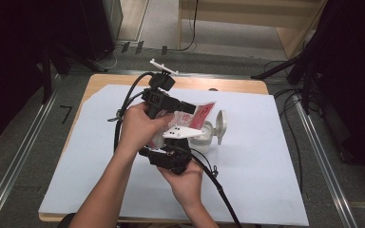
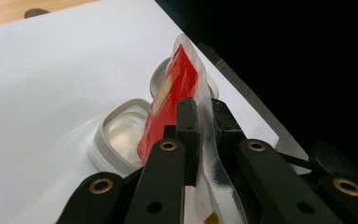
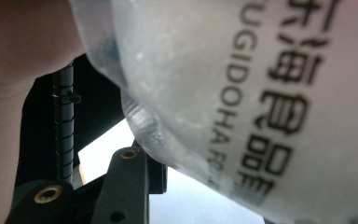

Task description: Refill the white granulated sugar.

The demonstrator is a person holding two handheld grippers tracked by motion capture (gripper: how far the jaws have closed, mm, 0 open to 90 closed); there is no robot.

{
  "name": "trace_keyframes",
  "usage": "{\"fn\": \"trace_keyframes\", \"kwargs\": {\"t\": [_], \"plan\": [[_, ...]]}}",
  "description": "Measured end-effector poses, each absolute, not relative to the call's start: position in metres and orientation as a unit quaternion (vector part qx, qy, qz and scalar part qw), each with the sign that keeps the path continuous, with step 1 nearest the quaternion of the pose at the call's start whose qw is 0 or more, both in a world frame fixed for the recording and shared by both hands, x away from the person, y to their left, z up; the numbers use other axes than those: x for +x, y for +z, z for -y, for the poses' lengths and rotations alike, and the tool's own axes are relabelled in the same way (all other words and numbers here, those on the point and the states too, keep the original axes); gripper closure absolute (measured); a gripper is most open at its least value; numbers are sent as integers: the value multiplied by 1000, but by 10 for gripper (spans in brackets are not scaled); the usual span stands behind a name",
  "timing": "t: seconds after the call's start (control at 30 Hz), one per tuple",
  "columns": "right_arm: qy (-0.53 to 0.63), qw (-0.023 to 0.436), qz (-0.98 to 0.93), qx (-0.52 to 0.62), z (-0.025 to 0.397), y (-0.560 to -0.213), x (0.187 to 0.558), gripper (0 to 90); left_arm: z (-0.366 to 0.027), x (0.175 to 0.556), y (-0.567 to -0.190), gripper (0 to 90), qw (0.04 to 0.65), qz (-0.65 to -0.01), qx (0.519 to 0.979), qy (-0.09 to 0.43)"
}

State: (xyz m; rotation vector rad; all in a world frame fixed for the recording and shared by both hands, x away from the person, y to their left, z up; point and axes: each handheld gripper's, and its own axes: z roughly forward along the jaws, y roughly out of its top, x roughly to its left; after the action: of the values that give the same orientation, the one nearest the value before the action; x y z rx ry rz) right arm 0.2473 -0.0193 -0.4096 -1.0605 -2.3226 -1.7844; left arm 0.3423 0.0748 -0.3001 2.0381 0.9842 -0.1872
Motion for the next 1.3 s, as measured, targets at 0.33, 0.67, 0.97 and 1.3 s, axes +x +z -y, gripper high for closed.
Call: {"fn": "trace_keyframes", "kwargs": {"t": [0.33,0.67,0.97,1.3], "plan": [[-577,25,741,-344,20,-409,249,646,-74,343,-300,849,422,-393,813,-74],[-576,24,741,-345,19,-409,249,646,-74,343,-299,849,421,-392,815,-73],[-568,-4,754,-329,17,-410,246,643,-74,342,-299,850,421,-393,815,-71],[-577,16,743,-338,20,-409,247,650,-72,341,-298,841,419,-391,817,-67]]}}
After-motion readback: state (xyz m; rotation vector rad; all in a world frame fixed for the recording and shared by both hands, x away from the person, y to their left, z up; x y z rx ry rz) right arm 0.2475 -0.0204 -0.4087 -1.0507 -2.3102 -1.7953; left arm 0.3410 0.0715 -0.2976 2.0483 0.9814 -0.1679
